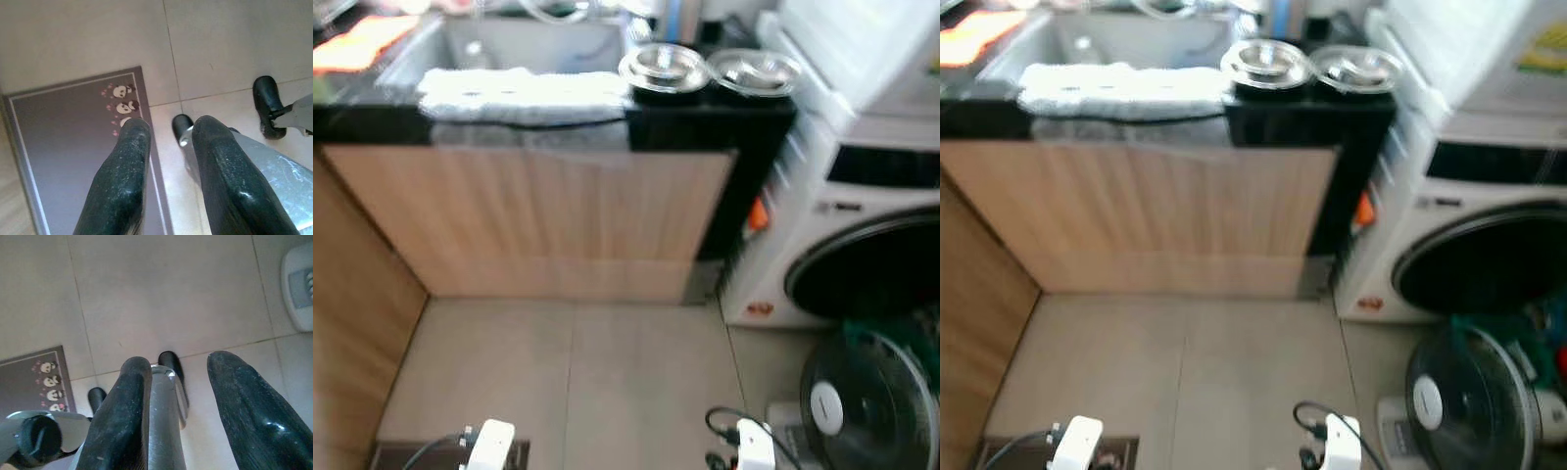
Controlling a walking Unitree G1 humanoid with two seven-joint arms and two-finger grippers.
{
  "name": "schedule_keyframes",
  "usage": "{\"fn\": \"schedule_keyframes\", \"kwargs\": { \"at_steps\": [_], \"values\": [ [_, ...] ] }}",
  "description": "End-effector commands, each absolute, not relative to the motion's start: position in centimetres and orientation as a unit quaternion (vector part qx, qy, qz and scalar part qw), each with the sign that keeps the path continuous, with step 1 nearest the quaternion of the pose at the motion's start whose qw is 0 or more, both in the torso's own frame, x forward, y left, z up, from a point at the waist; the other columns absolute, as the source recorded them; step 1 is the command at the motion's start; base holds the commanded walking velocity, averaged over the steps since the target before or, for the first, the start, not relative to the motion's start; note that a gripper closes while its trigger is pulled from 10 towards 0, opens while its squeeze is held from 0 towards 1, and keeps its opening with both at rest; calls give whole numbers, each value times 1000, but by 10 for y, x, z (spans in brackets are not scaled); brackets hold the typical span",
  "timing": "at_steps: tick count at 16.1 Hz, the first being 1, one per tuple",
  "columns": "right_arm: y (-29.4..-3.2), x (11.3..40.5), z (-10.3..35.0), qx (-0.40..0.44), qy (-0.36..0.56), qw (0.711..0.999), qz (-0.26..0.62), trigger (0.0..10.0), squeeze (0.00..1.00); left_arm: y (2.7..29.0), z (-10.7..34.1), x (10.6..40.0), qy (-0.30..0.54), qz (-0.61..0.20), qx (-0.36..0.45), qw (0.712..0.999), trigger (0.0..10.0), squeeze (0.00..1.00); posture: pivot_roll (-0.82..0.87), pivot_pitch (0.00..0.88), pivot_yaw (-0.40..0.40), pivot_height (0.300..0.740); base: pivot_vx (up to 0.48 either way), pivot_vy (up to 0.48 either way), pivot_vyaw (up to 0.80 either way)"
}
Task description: Kitchen organization
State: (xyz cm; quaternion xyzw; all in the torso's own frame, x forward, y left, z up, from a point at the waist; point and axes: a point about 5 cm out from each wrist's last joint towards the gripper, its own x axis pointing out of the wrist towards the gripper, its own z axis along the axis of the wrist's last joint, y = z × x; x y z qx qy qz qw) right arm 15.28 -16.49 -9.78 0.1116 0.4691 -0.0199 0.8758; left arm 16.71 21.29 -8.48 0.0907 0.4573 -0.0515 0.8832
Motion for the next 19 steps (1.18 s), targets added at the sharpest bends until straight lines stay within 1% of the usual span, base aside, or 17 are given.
{"fn": "schedule_keyframes", "kwargs": {
  "at_steps": [1, 8, 10, 15, 18, 19],
  "values": [
    [-167, 148, -100, 113, 476, 872, -26, 10000, 0, 216, -87, 160, 470, -56, 98, 876, 10000, 0, -16, 87, 2, 740, 0, 0, -650],
    [-167, 147, -100, 110, 476, 872, -23, 10000, 0, 215, -87, 160, 469, -62, 102, 875, 10000, 0, -16, 76, -1, 740, 0, 0, -654],
    [-167, 147, -100, 111, 476, 872, -23, 10000, 0, 215, -87, 161, 469, -65, 107, 875, 10000, 0, -16, 76, 0, 740, 0, -293, -656],
    [-167, 148, -99, 113, 475, 873, -24, 10000, 0, 215, -87, 161, 471, -66, 107, 873, 10000, 0, -11, 91, 4, 740, 0, 0, -651],
    [-167, 149, -99, 114, 474, 873, -24, 10000, 0, 215, -86, 163, 467, -81, 122, 872, 10000, 0, -7, 101, 5, 740, 0, 0, -654],
    [-167, 149, -99, 114, 474, 873, -24, 10000, 0, 215, -86, 163, 467, -80, 122, 872, 10000, 0, -6, 102, 5, 740, 0, -259, -650]
  ]
}}
